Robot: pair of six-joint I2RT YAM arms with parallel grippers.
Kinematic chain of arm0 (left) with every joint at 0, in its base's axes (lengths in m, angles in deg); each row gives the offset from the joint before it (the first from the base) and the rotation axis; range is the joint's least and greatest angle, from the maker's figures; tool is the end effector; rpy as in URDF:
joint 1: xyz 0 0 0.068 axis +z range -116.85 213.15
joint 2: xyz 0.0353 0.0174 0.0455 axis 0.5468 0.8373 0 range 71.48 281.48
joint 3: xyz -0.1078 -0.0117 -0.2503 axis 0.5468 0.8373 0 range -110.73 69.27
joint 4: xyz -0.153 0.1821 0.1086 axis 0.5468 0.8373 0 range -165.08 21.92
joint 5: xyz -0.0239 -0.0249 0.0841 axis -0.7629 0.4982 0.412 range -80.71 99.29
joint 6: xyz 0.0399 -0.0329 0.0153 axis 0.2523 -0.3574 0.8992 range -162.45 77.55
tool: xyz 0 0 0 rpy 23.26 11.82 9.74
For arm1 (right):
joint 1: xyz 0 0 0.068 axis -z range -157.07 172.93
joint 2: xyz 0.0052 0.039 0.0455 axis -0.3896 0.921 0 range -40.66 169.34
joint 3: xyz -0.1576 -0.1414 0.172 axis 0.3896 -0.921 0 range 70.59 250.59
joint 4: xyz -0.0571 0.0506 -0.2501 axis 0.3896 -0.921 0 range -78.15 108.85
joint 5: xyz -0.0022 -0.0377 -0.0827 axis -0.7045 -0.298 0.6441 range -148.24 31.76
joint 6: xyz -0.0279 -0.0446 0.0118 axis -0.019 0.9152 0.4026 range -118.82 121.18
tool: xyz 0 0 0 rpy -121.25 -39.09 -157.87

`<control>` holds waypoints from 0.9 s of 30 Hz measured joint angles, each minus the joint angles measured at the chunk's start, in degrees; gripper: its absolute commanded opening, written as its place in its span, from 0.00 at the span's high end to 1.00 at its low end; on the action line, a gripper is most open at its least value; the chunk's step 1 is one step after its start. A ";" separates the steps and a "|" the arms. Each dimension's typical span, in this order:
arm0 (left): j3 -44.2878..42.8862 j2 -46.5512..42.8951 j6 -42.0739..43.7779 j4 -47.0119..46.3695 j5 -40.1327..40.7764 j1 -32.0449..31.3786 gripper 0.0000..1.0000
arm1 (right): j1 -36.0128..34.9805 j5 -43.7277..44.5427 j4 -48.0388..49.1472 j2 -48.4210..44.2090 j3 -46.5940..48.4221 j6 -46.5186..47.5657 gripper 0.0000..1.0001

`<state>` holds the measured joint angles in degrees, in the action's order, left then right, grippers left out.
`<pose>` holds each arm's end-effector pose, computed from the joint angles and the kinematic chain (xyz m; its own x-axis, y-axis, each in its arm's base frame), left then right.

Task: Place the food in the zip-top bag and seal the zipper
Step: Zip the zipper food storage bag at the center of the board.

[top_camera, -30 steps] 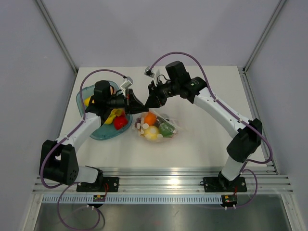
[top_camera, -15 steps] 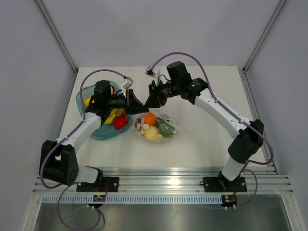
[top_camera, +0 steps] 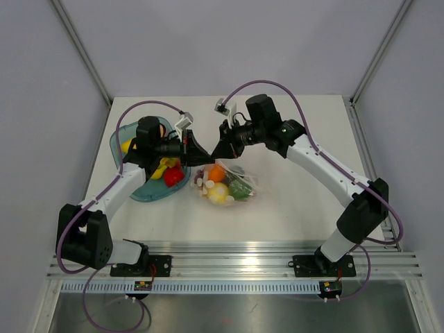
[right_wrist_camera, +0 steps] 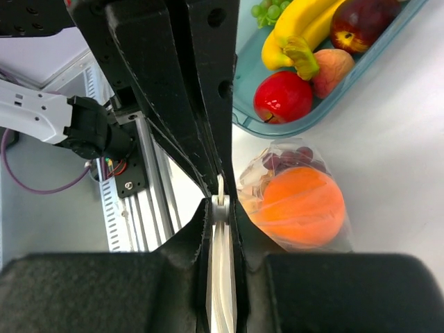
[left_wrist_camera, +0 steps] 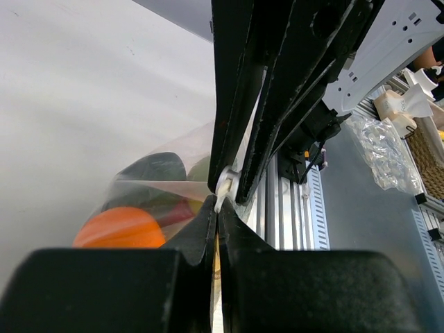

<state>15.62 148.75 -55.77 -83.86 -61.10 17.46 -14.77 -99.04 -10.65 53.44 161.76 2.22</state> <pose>0.2735 -0.1116 0.3057 -0.4628 0.0497 -0.8850 0.8846 0.0910 -0.4575 0.2799 0.2458 0.3700 -0.4079 -0.3326 -0.8503 -0.9068 0.2557 0.3350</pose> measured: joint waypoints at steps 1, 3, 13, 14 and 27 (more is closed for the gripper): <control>0.00 -0.07 0.00 0.09 -0.15 0.02 1.00 | 0.00 0.50 0.35 -0.63 -0.87 0.00 1.00; 0.00 -0.17 -0.07 0.11 -0.44 0.24 1.00 | -0.02 1.46 0.94 -2.01 -2.75 0.00 1.00; 0.00 -0.87 -2.23 -1.40 0.04 2.21 1.00 | -0.02 6.45 1.86 -6.97 -10.49 -0.09 1.00; 0.00 -0.94 -2.69 -1.62 0.33 2.32 1.00 | -0.02 6.95 1.88 -7.43 -11.19 -0.11 1.00; -3.34 -0.98 -10.21 -5.03 11.30 3.32 1.00 | -0.02 16.17 1.62 -19.34 -24.26 -3.61 1.00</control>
<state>12.28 147.77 -65.98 -88.88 -49.80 20.79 -14.79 -82.86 -9.03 34.10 137.50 -1.39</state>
